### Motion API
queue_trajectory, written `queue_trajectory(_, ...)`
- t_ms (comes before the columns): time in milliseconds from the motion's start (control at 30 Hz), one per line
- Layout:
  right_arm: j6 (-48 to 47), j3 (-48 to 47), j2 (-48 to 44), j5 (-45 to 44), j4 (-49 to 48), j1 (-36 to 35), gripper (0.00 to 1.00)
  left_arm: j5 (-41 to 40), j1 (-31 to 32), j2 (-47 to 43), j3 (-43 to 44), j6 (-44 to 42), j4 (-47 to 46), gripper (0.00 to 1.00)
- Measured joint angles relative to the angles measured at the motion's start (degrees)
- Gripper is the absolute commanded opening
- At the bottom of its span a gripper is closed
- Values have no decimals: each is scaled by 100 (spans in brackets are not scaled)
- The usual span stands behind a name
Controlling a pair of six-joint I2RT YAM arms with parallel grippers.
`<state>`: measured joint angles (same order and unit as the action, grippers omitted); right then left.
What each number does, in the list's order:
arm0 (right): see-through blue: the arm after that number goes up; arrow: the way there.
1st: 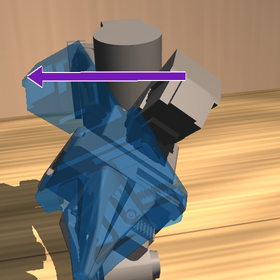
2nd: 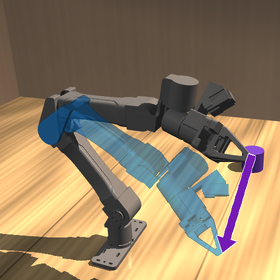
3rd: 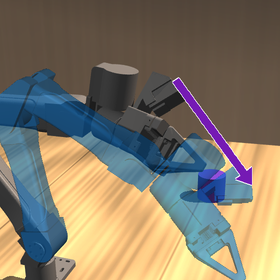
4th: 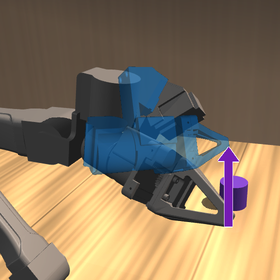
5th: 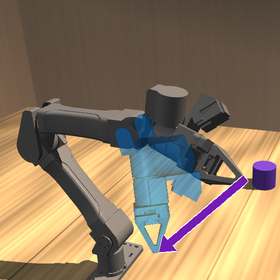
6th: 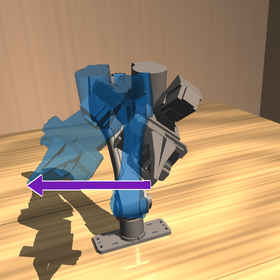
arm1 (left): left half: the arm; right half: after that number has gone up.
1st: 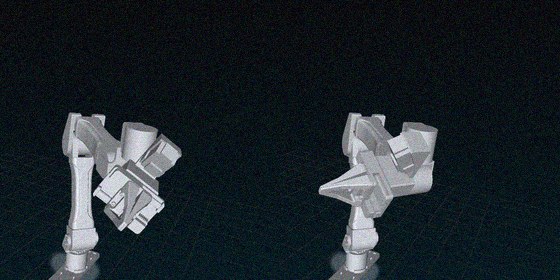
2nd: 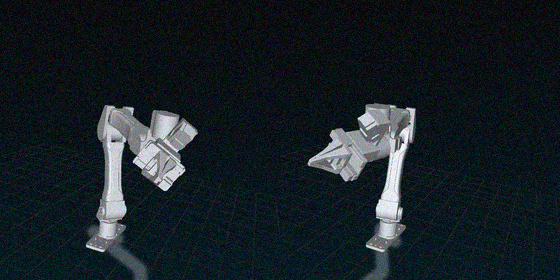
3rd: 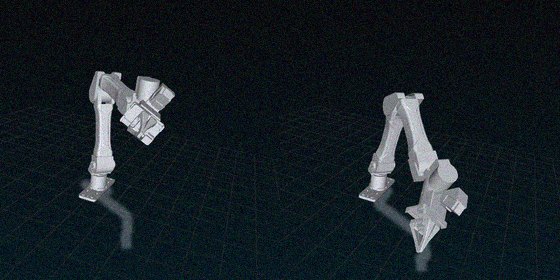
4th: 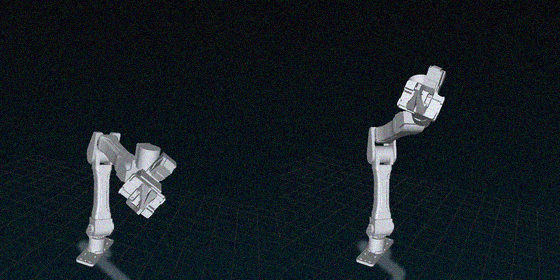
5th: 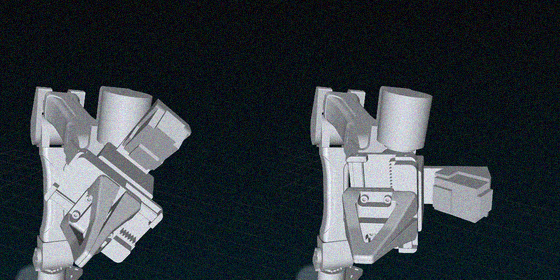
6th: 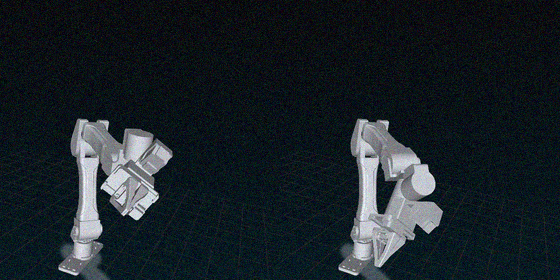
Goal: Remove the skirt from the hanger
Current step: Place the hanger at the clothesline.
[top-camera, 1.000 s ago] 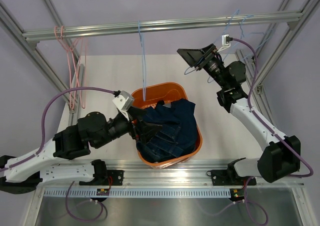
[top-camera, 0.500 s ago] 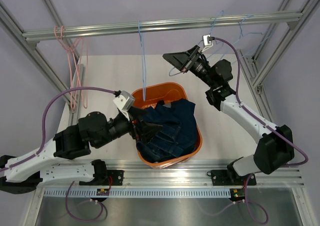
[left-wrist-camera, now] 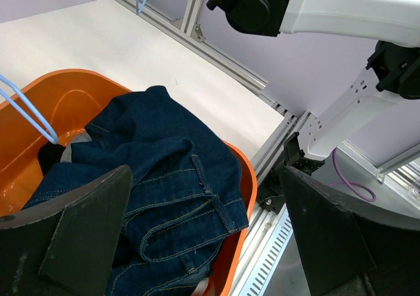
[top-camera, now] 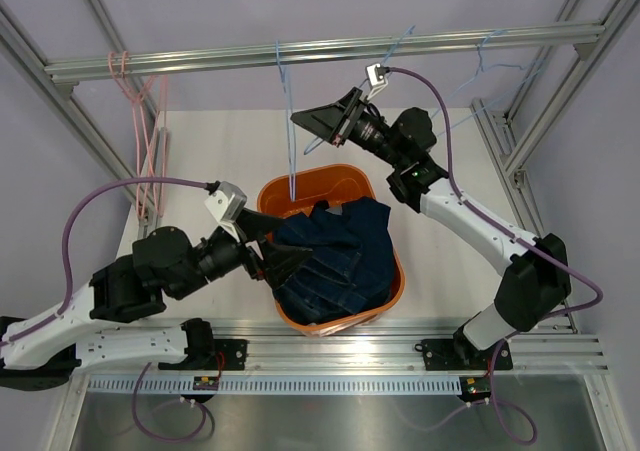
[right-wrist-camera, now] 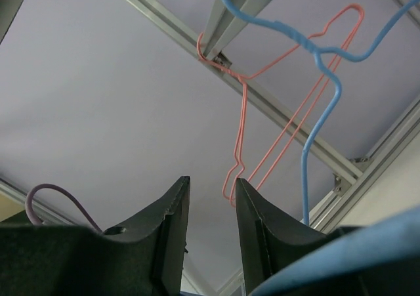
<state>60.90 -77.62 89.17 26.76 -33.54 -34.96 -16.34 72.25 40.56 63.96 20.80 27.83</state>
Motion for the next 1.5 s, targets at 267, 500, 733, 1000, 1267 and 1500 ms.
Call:
queue_trajectory(267, -188, 0, 83, 337, 232, -179, 16, -17, 0, -7, 0, 0, 92, 99)
queue_trajectory(500, -1003, -175, -61, 332, 1692, -179, 59, -17, 0, 0, -2, 0, 118, 99)
queue_trajectory(733, -1541, -177, -278, -343, 2892, -179, 76, -13, 0, 46, -39, 2, 114, 99)
queue_trajectory(1000, -2247, -173, -407, -1078, 3521, -179, 88, -13, 0, 66, -87, 13, 116, 99)
queue_trajectory(1267, -2559, 603, -1272, -2197, 3307, -179, 93, -11, 0, 33, -164, 20, 85, 99)
queue_trajectory(1500, -2612, 920, -1683, -3023, 3115, -179, 100, -11, 0, 28, -177, 22, 79, 99)
